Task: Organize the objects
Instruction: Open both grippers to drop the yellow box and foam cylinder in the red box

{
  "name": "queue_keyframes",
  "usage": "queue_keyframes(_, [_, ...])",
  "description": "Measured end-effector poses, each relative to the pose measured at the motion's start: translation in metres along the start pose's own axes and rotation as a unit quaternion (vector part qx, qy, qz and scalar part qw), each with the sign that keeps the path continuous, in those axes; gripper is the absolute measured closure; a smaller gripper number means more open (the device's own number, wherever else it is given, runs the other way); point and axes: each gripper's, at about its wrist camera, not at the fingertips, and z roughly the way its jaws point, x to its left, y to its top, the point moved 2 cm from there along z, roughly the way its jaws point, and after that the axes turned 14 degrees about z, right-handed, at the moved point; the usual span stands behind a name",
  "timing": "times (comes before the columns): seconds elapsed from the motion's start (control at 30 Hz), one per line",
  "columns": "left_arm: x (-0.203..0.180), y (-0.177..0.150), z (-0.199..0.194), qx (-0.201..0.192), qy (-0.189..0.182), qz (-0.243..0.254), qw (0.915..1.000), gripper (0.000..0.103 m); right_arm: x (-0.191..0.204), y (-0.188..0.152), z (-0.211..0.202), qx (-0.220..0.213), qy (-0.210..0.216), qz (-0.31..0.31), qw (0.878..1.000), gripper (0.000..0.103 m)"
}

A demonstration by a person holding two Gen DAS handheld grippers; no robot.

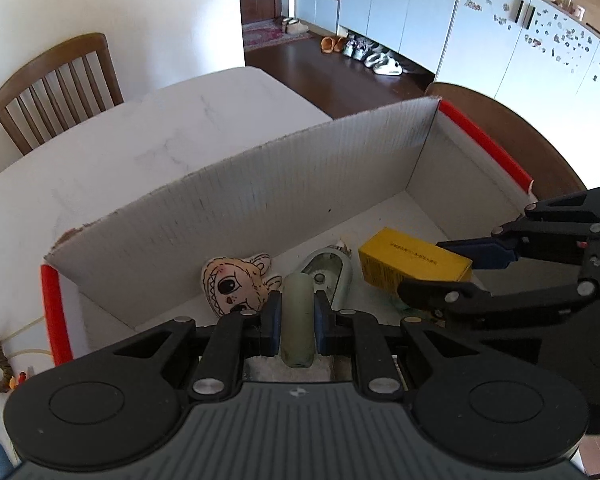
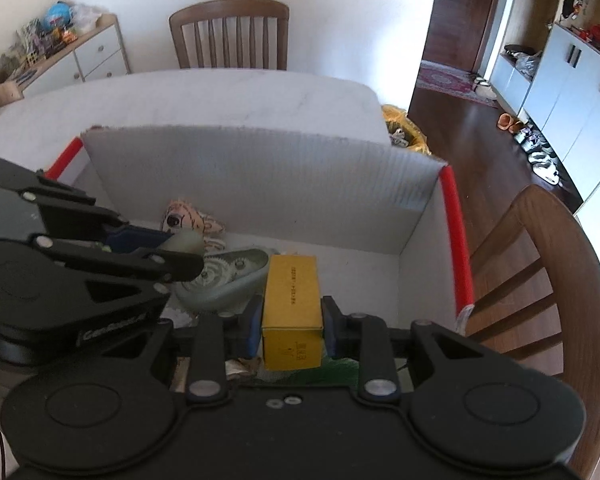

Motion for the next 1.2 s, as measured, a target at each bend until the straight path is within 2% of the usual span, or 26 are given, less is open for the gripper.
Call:
queue_keyframes(0.33, [0.001,0.0,0.015,0.024,-0.009,-0.008,0.9996,0.087,-0.001,0.001,0.004,0.016,0.004,0.011,1.0,0.075])
queue_keyframes(0.73, [0.005,-0.003,0.013,0.03,-0.014,-0.029,0.999,0.087,-0.007,0.005,-0.007,0.019,0.012,0.016,1.0,0.071])
queue_keyframes(0.8, [0.005,-0.003,0.009,0.026,-0.016,-0.031,0.9991,0.084,-0.007,0.006,-0.013,0.017,0.015,0.016,1.0,0.07])
queue_keyframes(0.9, [0.006,-0.005,0.002,0.017,-0.019,-0.037,0.999,0.073,-0.007,0.006,-0.022,0.016,0.02,0.013,1.0,0.07])
queue_keyframes(1.07, [0.002,-0.006,-0.014,-0.006,-0.01,-0.032,0.9994,0.045,-0.008,0.004,-0.037,0.011,0.028,0.012,0.999,0.069])
queue_keyframes(1.2, [0.001,-0.006,-0.03,-0.019,-0.011,-0.027,0.9994,0.044,-0.008,0.002,-0.046,0.005,0.034,0.014,0.999,0.069])
